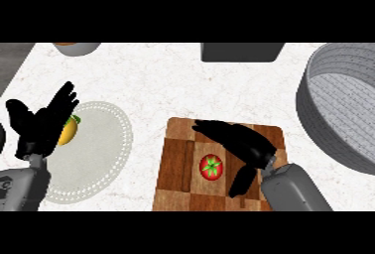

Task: Pick the tomato from the cutting board and place it in the basket

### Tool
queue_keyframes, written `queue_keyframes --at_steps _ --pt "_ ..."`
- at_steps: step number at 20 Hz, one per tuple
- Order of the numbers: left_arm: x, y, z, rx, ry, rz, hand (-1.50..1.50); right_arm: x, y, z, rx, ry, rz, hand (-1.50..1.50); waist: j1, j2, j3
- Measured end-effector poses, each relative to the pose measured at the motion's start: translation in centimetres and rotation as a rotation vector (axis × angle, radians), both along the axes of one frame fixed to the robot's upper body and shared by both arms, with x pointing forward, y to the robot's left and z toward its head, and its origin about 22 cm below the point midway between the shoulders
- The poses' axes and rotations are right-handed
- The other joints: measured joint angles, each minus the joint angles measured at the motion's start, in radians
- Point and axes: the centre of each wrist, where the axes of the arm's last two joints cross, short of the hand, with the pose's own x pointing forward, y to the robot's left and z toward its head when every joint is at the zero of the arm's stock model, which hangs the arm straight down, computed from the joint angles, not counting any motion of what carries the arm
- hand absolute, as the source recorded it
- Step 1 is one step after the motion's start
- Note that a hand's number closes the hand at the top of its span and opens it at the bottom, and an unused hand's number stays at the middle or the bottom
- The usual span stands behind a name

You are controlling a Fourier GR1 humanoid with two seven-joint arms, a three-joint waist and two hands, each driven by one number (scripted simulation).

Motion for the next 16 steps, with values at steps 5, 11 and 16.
queue_keyframes --at_steps 5,11,16 --pt "-0.1 0.1 0.0 -0.003 0.001 0.006 0.00 0.3 -0.3 -0.7 0.021 0.026 0.039 -1.50 0.001 0.000 0.000" --pt "-0.4 0.2 -0.3 -0.004 -0.007 0.007 0.00 -0.7 -0.5 -1.6 0.007 0.019 0.062 -1.50 0.000 0.000 0.000" --pt "-0.6 0.3 -0.4 -0.006 -0.003 0.008 0.00 -0.7 1.0 -2.3 -0.035 -0.006 0.039 -1.50 0.001 0.000 0.000"
